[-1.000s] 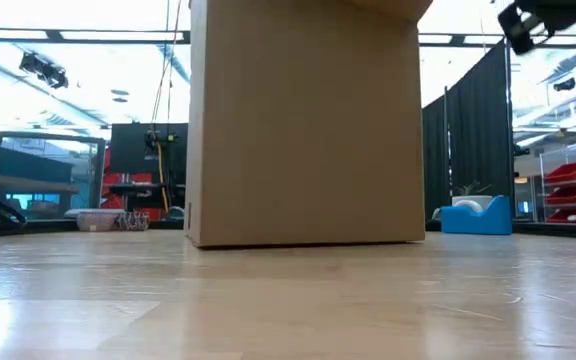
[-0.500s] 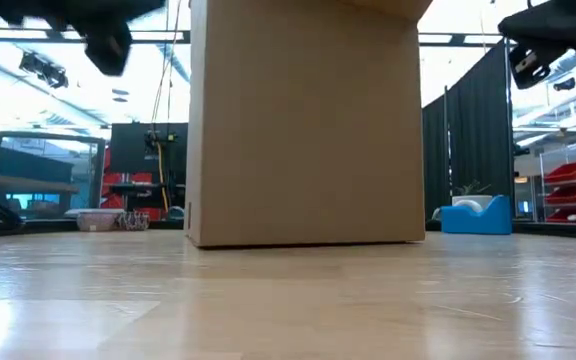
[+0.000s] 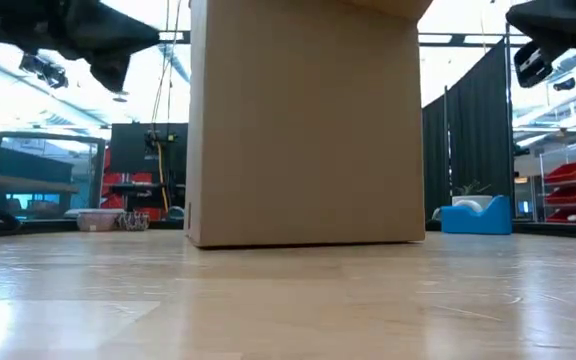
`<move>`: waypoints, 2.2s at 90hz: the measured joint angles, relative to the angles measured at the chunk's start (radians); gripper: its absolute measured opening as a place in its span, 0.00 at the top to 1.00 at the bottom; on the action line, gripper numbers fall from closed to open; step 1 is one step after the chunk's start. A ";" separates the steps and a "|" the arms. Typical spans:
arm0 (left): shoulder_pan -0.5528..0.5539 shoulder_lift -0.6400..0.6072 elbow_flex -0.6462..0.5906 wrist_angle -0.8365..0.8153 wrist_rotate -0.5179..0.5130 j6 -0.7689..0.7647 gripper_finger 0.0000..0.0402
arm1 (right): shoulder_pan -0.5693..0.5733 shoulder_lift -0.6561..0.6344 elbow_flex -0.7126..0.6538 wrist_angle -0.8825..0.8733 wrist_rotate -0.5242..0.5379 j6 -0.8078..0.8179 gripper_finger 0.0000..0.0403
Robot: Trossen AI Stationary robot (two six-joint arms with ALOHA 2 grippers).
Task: Wrap mug
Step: Return to Home Position
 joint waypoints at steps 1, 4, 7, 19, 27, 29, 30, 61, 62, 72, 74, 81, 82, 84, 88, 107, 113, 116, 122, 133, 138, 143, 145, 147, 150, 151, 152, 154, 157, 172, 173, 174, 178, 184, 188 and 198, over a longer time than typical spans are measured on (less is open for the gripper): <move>0.000 -0.010 0.000 -0.012 0.000 -0.004 1.00 | 0.000 0.000 -0.004 0.002 -0.002 0.008 1.00; 0.000 -0.040 0.000 -0.048 0.008 -0.017 1.00 | 0.000 -0.002 -0.020 0.009 -0.008 0.027 1.00; 0.000 -0.063 -0.007 -0.059 0.025 -0.022 1.00 | 0.000 -0.002 -0.041 0.027 -0.020 0.041 1.00; -0.005 -0.130 -0.067 -0.022 0.087 -0.025 1.00 | 0.000 -0.002 -0.144 0.150 -0.073 0.070 1.00; -0.006 -0.166 -0.134 0.033 0.090 -0.025 1.00 | 0.001 -0.001 -0.196 0.215 -0.061 0.065 1.00; -0.006 -0.174 -0.152 0.051 0.090 -0.025 1.00 | 0.001 0.002 -0.195 0.211 -0.047 0.066 1.00; -0.006 -0.178 -0.161 0.062 0.090 -0.025 1.00 | 0.001 0.004 -0.195 0.205 -0.038 0.068 1.00; -0.006 -0.359 -0.273 0.032 0.139 0.029 1.00 | 0.000 0.012 -0.195 0.176 0.142 -0.003 1.00; -0.006 -0.366 -0.273 0.027 0.143 0.031 1.00 | 0.000 0.012 -0.195 0.176 0.142 -0.003 1.00; -0.006 -0.424 -0.273 -0.026 0.165 0.055 1.00 | 0.000 0.012 -0.195 0.174 0.142 -0.003 1.00; -0.006 -0.433 -0.273 -0.047 0.169 0.064 1.00 | 0.000 0.012 -0.195 0.174 0.143 -0.003 1.00; -0.006 -0.465 -0.273 -0.129 0.203 0.098 1.00 | 0.000 0.012 -0.195 0.174 0.142 -0.004 1.00; -0.006 -0.470 -0.273 -0.140 0.215 0.105 1.00 | 0.000 0.012 -0.195 0.174 0.142 -0.004 1.00; -0.006 -0.480 -0.273 -0.154 0.242 0.118 1.00 | 0.000 0.012 -0.195 0.174 0.143 -0.004 1.00; -0.005 -0.500 -0.273 -0.166 0.315 0.139 1.00 | 0.000 0.012 -0.195 0.175 0.142 -0.004 1.00; 0.016 -0.582 -0.273 -0.199 0.504 0.134 1.00 | 0.000 0.012 -0.195 0.174 0.142 -0.004 0.99; 0.023 -0.591 -0.273 -0.212 0.499 0.133 1.00 | 0.000 0.012 -0.195 0.174 0.142 -0.005 0.99; 0.024 -0.592 -0.273 -0.214 0.481 0.134 1.00 | 0.000 0.012 -0.195 0.174 0.142 -0.005 0.99; 0.024 -0.589 -0.273 -0.216 0.420 0.139 1.00 | 0.000 0.012 -0.195 0.174 0.142 -0.005 0.99; 0.024 -0.589 -0.273 -0.218 0.339 0.138 1.00 | 0.000 0.012 -0.195 0.174 0.142 -0.005 0.99; 0.024 -0.589 -0.273 -0.218 0.334 0.138 1.00 | 0.000 0.012 -0.195 0.174 0.142 -0.005 0.99; 0.024 -0.589 -0.273 -0.216 0.333 0.138 1.00 | 0.000 0.012 -0.195 0.174 0.142 -0.005 0.99; 0.024 -0.589 -0.273 -0.215 0.332 0.138 1.00 | 0.000 0.012 -0.195 0.174 0.142 -0.005 0.99; 0.024 -0.589 -0.273 -0.215 0.332 0.138 1.00 | 0.000 0.012 -0.195 0.174 0.142 -0.005 1.00; 0.024 -0.589 -0.273 -0.215 0.332 0.138 1.00 | 0.000 0.012 -0.195 0.174 0.142 -0.005 1.00; 0.024 -0.589 -0.273 -0.214 0.332 0.138 1.00 | 0.000 0.012 -0.195 0.174 0.142 -0.005 1.00; 0.024 -0.589 -0.273 -0.214 0.332 0.138 1.00 | 0.000 0.012 -0.195 0.174 0.142 -0.005 1.00; 0.024 -0.589 -0.273 -0.215 0.332 0.138 1.00 | 0.000 0.012 -0.195 0.174 0.142 -0.005 1.00; 0.024 -0.589 -0.273 -0.215 0.332 0.138 1.00 | 0.000 0.012 -0.195 0.174 0.142 -0.005 1.00; 0.024 -0.589 -0.273 -0.215 0.331 0.138 1.00 | 0.000 0.012 -0.195 0.174 0.142 -0.005 1.00; 0.024 -0.589 -0.273 -0.215 0.331 0.138 1.00 | 0.000 0.012 -0.195 0.174 0.142 -0.005 1.00; 0.024 -0.589 -0.273 -0.215 0.331 0.138 1.00 | 0.000 0.012 -0.195 0.174 0.142 -0.005 1.00; 0.024 -0.589 -0.273 -0.215 0.331 0.138 1.00 | 0.000 0.012 -0.195 0.174 0.142 -0.005 1.00; 0.024 -0.589 -0.273 -0.215 0.331 0.138 1.00 | 0.000 0.012 -0.195 0.174 0.142 -0.005 1.00; 0.024 -0.589 -0.273 -0.215 0.331 0.138 1.00 | 0.000 0.012 -0.195 0.174 0.142 -0.005 1.00; 0.024 -0.589 -0.273 -0.215 0.331 0.138 1.00 | 0.000 0.012 -0.195 0.174 0.142 -0.005 1.00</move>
